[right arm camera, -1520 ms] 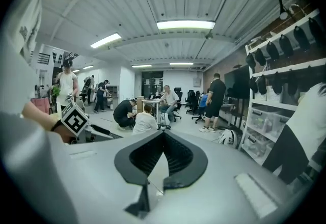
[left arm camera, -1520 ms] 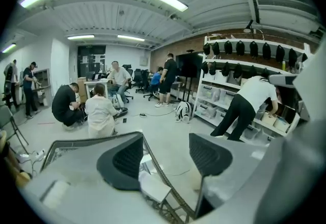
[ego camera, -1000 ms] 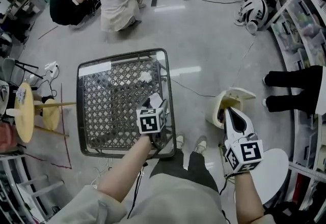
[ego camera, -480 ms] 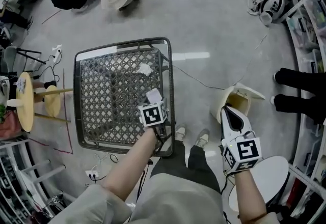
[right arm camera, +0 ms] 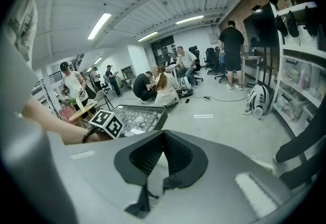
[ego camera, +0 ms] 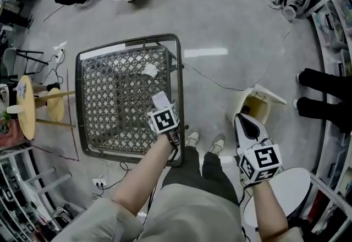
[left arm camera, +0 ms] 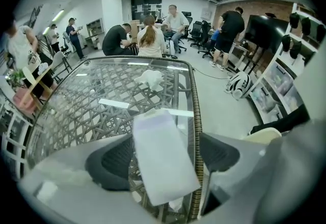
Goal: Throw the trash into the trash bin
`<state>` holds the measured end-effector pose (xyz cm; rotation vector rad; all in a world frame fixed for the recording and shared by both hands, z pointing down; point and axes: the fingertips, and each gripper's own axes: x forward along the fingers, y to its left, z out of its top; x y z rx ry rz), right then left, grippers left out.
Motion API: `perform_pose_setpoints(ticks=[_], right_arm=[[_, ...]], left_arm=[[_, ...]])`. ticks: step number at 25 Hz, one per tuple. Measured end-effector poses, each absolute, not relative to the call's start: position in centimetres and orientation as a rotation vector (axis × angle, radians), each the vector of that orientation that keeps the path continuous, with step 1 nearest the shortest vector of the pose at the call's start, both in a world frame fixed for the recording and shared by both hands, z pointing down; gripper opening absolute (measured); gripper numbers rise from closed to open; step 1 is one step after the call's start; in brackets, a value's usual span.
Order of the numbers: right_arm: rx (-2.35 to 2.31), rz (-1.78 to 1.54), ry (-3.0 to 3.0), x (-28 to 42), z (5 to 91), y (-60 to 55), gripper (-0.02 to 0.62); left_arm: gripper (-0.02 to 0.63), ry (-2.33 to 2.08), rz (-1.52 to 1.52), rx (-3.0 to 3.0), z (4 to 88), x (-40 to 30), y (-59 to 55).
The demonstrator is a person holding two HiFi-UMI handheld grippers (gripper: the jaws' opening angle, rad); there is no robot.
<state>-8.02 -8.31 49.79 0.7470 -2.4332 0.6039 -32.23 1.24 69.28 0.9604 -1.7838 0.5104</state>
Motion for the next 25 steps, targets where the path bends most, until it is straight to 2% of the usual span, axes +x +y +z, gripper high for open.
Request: perform_pose_setpoints(ticks=[14,16,18,25], right_arm=[[0.706,0.637,-2.407,-6.2,51.1,-7.8,0.003],[0.71,0.646,-2.403,-5.9,51.3,-7.8,0.003],[0.718,0.658,-2.4,-5.7,51.5,-7.8,0.003],[0.78,0.698,-2.397,-4.1,51.4,-8.1,0.003]], left_arm=[[0.443,-1.798,0.595,0.833,71.6,-33.6,2.9],[0.428,-1.776,0.591,0.85,71.9,-33.3,2.9],[0.368,-1.77,0.6,0.857,71.9,-33.2,2.9],[0.354,-1.739,0.468,0.963,69.4,-30.8,0.8]])
